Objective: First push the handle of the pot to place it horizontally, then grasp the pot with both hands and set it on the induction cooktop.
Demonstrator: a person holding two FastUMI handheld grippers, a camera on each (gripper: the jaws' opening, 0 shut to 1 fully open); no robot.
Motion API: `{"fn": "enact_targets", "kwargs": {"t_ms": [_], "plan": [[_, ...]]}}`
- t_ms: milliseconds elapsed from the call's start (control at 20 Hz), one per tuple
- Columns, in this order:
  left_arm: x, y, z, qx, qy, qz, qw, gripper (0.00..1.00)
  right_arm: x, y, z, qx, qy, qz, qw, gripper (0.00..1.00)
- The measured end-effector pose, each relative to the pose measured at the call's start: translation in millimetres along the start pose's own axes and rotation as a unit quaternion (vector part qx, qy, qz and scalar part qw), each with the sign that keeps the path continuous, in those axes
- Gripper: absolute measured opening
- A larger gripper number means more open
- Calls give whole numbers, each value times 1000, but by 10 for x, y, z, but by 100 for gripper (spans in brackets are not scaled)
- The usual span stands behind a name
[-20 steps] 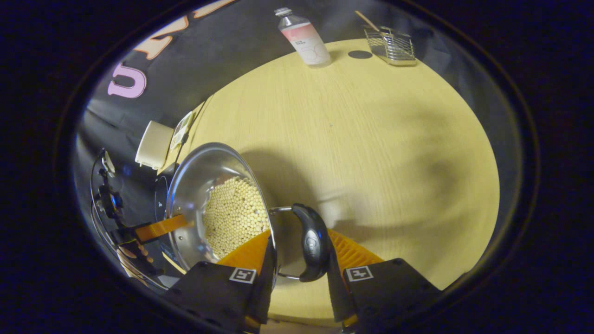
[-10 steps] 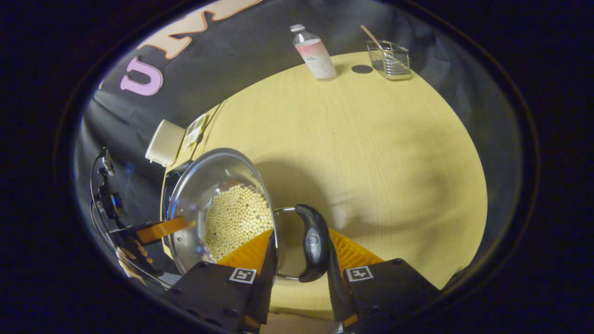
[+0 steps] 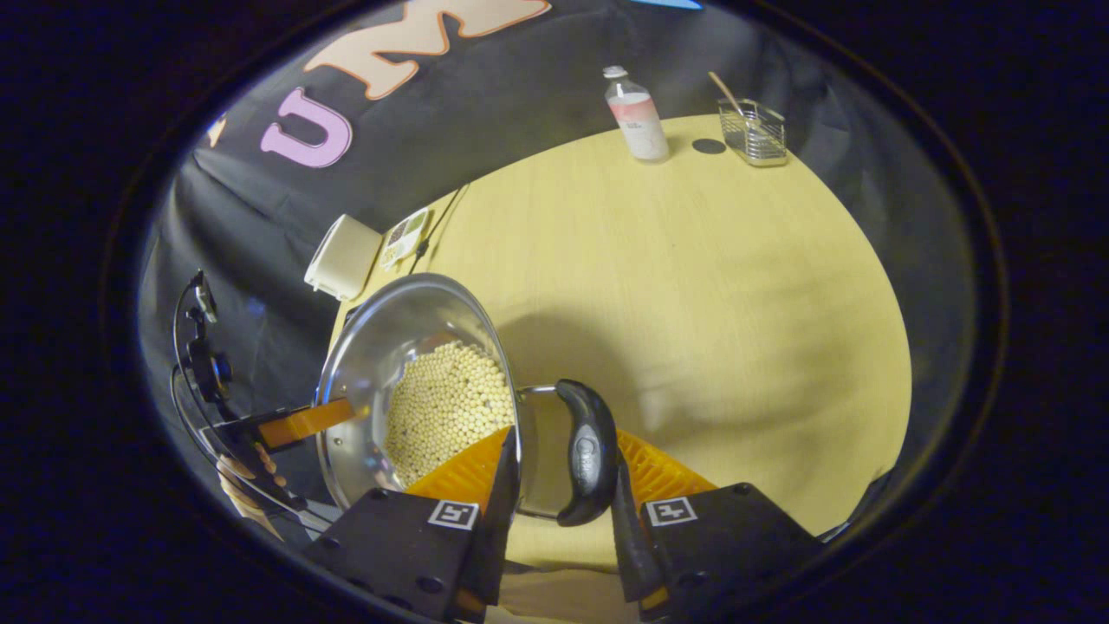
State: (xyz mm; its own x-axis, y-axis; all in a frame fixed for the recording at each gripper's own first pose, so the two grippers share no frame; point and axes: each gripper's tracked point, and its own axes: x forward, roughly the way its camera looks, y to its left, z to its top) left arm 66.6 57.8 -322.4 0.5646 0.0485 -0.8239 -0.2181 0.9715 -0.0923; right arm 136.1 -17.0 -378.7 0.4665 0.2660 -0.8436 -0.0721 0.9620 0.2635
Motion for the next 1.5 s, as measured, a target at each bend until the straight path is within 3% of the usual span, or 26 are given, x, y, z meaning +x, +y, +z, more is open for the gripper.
{"fn": "enact_targets", "kwargs": {"t_ms": [400,450,500,850,950,1000,1050,1500], "plan": [[-79,795,159,29,7,-11,1000,63,133,808,-267,30,-19,-15,999,48],[-88,919,193,31,7,-10,999,63,175,926,-284,32,-20,-16,999,55],[-86,1043,223,33,6,-9,999,65,234,1048,-300,34,-20,-14,999,48],[5,1882,434,27,2,10,1000,63,709,1819,-315,34,-21,-4,999,46],[50,2029,537,34,-9,13,999,63,826,1953,-276,33,-24,-6,999,47],[85,2095,587,40,-10,15,999,63,882,2010,-252,33,-24,-8,999,55],[114,2155,623,45,-11,18,999,63,942,2059,-223,35,-26,-11,999,47],[308,2589,927,66,-37,41,996,63,1373,2397,-94,33,-31,-25,999,48]]}}
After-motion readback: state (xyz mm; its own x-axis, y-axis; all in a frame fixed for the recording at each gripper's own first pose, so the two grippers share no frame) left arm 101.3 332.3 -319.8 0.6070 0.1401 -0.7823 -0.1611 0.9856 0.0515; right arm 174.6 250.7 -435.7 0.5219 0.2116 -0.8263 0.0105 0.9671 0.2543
